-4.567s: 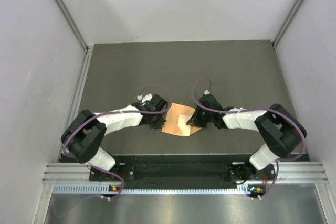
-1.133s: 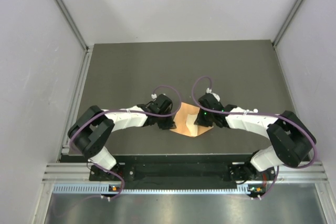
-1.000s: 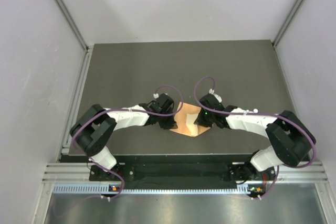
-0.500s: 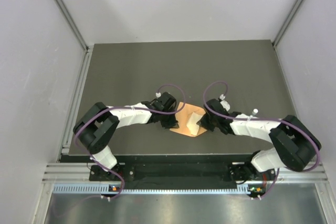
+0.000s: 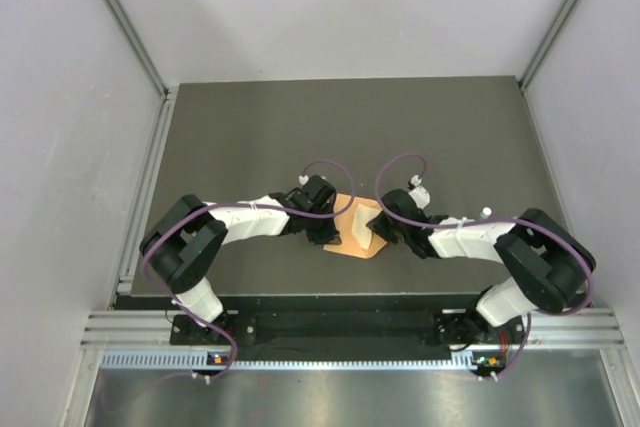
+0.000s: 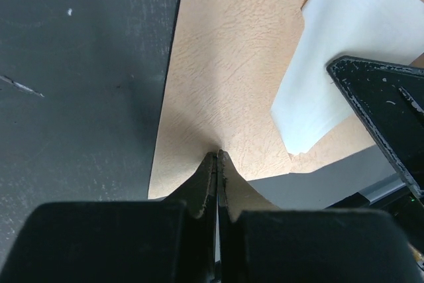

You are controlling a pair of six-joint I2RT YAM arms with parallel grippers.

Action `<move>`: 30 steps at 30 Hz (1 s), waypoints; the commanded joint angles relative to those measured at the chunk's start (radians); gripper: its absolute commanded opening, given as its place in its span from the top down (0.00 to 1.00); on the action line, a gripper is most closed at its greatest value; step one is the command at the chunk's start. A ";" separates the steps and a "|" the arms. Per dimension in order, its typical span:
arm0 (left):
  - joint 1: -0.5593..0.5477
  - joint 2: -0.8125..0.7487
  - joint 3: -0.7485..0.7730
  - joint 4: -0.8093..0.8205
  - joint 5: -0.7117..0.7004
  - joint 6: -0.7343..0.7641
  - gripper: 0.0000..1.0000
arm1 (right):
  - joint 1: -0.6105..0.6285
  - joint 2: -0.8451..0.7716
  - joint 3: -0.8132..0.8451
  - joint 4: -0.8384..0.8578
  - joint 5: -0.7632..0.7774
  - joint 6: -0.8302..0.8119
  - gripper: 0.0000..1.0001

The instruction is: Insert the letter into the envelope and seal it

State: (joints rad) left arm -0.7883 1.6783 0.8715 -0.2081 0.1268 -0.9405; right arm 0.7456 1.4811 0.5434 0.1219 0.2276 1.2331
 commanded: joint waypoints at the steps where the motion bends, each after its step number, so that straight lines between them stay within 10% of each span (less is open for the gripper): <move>1: -0.005 0.017 -0.006 0.016 -0.003 0.017 0.99 | 0.032 0.001 -0.055 0.097 0.027 0.061 1.00; 19: -0.005 0.004 -0.020 0.062 -0.006 -0.035 0.99 | 0.095 -0.091 -0.189 0.262 -0.056 0.065 0.86; 30: 0.003 -0.035 -0.045 0.055 -0.023 -0.037 0.99 | 0.095 -0.459 -0.100 -0.258 0.285 -0.110 0.48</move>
State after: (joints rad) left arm -0.7883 1.6703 0.8486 -0.1646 0.1261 -0.9787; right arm 0.8291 1.1149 0.3954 0.0402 0.3485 1.2282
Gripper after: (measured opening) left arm 0.016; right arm 0.502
